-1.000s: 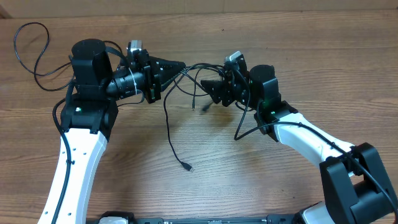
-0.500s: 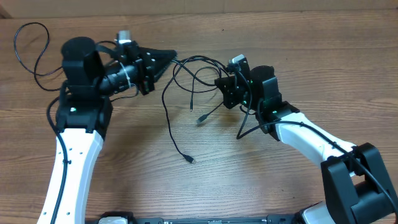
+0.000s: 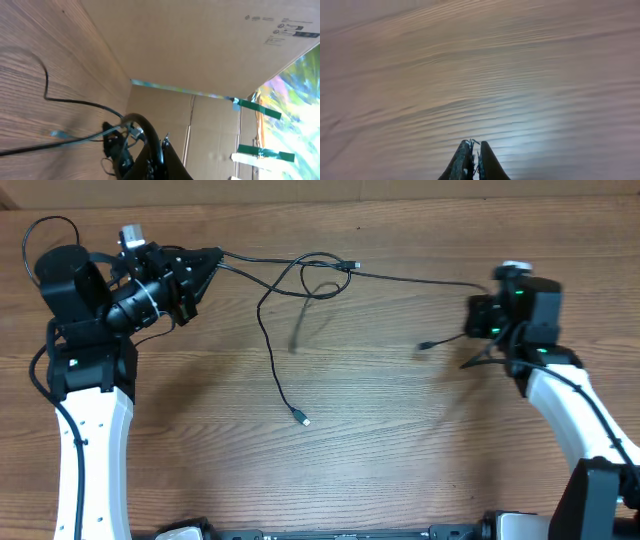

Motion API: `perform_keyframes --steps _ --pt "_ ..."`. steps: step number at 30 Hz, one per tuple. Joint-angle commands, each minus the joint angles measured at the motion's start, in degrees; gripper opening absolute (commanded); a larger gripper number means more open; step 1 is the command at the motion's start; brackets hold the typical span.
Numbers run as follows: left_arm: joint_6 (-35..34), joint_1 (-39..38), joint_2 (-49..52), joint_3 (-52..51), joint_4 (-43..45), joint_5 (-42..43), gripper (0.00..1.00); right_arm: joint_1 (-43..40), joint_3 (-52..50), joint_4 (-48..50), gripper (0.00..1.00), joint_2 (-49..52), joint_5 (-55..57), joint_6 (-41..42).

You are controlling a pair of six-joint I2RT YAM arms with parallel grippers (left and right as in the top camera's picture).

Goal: Untangle cables
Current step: 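Pull the grippers apart, left to upper left and right to far right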

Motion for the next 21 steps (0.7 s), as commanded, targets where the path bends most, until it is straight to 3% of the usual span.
perform_keyframes --steps 1,6,12,21 --pt "3.8 3.4 -1.0 1.7 0.3 0.2 0.04 -5.6 0.0 0.0 0.04 -0.1 11.2 3.7" --pt "9.0 7.1 -1.0 1.7 0.3 2.3 0.04 -11.4 0.0 -0.3 0.04 0.4 15.8 6.5" --pt "9.3 11.6 -1.0 1.7 0.3 6.1 0.04 -17.6 0.0 -0.1 0.04 3.5 15.8 8.6" --pt "11.1 14.4 -1.0 1.7 0.3 7.4 0.04 -18.5 0.0 3.3 0.04 10.4 15.9 7.6"
